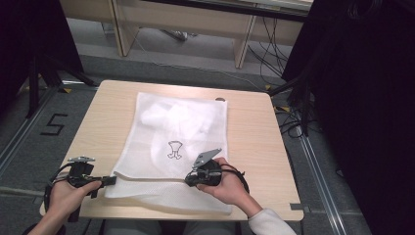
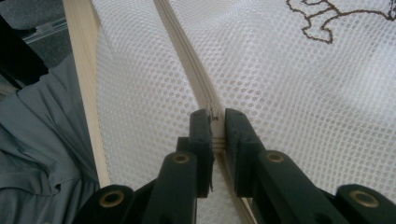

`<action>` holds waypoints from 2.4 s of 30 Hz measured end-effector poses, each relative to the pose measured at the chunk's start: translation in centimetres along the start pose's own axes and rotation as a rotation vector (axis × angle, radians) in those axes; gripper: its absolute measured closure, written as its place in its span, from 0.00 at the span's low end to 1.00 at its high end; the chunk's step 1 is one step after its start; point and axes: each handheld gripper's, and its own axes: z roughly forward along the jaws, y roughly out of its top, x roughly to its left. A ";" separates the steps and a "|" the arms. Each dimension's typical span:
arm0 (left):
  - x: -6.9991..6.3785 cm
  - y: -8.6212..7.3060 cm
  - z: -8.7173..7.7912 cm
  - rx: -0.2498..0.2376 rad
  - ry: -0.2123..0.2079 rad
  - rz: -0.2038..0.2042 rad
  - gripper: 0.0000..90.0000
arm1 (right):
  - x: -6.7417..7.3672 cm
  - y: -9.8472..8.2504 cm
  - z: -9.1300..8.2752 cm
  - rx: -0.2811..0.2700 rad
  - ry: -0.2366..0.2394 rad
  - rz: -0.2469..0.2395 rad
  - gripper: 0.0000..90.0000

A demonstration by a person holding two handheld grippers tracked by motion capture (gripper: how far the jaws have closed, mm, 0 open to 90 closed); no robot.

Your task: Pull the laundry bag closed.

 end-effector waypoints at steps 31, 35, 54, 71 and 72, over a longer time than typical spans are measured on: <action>0.1 0.0 -0.1 0.013 -0.004 0.008 0.95 | -0.2 -0.7 -0.7 -0.002 -0.008 0.012 0.92; 0.0 0.0 0.0 0.000 0.000 0.000 0.95 | -0.3 -0.9 -1.0 0.002 -0.012 0.017 0.92; 0.2 0.1 -0.1 0.020 -0.008 0.009 0.95 | -0.5 -1.5 -1.7 -0.005 -0.025 0.028 0.92; 0.2 0.1 0.0 0.019 -0.008 0.005 0.95 | -0.9 -2.5 -2.3 -0.008 -0.023 0.030 0.92; 0.1 0.1 0.0 0.018 -0.006 0.005 0.95 | -0.9 -2.5 -2.4 -0.006 -0.020 0.040 0.92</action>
